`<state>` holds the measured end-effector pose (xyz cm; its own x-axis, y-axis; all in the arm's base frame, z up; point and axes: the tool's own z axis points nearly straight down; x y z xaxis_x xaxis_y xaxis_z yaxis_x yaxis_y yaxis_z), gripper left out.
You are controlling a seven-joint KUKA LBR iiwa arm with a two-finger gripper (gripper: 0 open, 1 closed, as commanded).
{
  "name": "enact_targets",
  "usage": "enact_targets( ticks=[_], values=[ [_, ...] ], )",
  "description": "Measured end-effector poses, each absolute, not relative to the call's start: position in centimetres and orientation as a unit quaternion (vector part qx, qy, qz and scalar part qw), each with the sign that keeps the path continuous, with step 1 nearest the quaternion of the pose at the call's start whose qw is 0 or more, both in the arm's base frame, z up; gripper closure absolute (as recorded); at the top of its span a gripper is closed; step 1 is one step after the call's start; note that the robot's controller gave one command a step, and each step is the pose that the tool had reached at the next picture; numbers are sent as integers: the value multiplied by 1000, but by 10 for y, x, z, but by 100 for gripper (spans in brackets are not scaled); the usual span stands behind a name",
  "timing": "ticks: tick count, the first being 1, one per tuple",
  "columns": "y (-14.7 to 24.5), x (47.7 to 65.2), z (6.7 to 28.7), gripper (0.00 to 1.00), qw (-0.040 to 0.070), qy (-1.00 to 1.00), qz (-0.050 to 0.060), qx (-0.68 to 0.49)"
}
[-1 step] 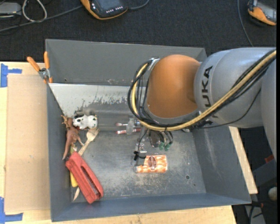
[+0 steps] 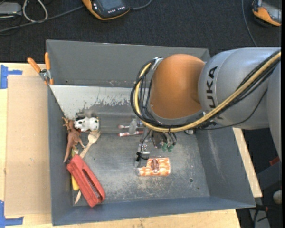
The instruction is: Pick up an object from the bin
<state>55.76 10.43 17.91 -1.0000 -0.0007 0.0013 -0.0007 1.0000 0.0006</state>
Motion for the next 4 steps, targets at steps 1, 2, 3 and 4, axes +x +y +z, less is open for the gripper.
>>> enact_targets(
  ticks=[1,2,3,4],
  values=[
    [59,559,170,0,2,-999,-1,-40],
    [23,534,165,0,2,-1000,-1,23],
    [-2,539,94,0,0,-998,-1,-62],
    [-31,537,69,100,-2,-986,-1,166]
  ],
)
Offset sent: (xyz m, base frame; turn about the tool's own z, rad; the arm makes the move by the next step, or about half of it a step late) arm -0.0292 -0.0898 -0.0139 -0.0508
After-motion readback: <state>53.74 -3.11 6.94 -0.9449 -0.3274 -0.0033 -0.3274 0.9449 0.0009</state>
